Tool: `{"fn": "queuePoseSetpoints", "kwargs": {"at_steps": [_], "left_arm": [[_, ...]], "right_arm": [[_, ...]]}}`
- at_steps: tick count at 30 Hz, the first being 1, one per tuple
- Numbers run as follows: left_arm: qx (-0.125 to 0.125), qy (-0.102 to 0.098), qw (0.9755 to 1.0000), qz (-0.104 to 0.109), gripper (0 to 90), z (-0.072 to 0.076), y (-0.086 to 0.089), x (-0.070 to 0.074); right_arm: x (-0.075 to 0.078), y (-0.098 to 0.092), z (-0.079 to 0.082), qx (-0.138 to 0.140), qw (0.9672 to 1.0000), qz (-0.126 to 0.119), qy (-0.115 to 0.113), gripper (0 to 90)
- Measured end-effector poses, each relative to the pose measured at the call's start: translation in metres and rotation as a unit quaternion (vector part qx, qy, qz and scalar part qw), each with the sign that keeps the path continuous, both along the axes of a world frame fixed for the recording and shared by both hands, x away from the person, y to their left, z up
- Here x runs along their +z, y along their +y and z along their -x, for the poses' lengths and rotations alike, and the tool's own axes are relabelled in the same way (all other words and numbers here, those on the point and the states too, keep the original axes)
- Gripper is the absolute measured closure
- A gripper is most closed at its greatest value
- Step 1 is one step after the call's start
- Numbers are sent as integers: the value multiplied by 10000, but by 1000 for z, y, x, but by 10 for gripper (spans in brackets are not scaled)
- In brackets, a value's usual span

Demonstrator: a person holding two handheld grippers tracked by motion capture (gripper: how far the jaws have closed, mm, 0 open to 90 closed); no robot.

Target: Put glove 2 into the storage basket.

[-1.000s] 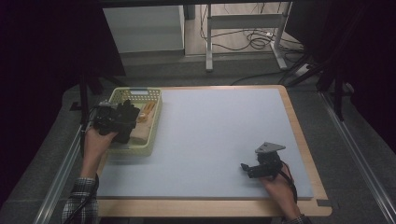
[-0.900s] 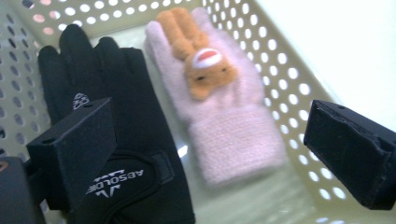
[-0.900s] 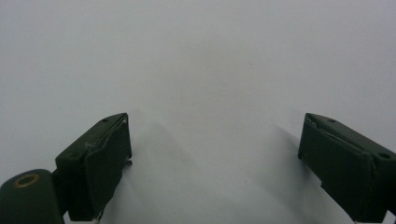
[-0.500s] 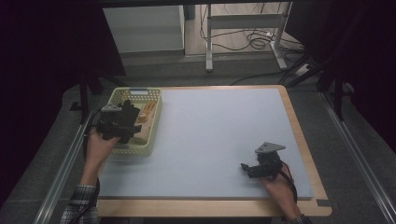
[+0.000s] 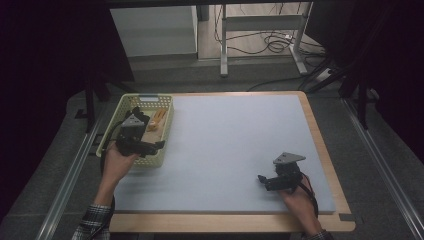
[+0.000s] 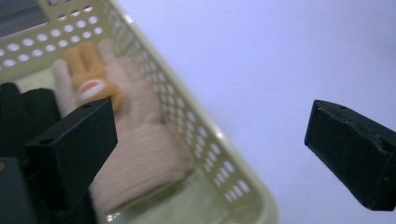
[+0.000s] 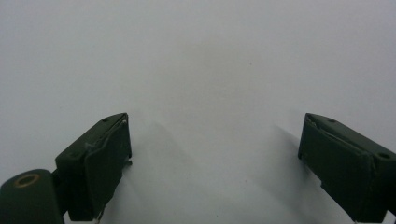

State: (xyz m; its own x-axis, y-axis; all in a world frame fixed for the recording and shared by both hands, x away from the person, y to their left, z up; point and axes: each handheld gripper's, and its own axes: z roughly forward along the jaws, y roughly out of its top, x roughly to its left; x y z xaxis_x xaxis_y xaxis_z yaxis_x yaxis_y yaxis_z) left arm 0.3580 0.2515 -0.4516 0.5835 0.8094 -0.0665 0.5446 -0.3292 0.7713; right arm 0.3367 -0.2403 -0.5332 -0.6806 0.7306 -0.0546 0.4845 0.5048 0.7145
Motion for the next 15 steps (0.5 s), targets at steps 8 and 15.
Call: {"fn": "queuePoseSetpoints", "kwargs": {"at_steps": [8,15], "left_arm": [[-355,-115,9993,100,28,13,-24,-3],[-609,-158,9980,100,29,21,-43,-10]], "right_arm": [[0,0,0,6,10000,3,-1,92],[0,0,0,0,10000,2,-7,93]]}}
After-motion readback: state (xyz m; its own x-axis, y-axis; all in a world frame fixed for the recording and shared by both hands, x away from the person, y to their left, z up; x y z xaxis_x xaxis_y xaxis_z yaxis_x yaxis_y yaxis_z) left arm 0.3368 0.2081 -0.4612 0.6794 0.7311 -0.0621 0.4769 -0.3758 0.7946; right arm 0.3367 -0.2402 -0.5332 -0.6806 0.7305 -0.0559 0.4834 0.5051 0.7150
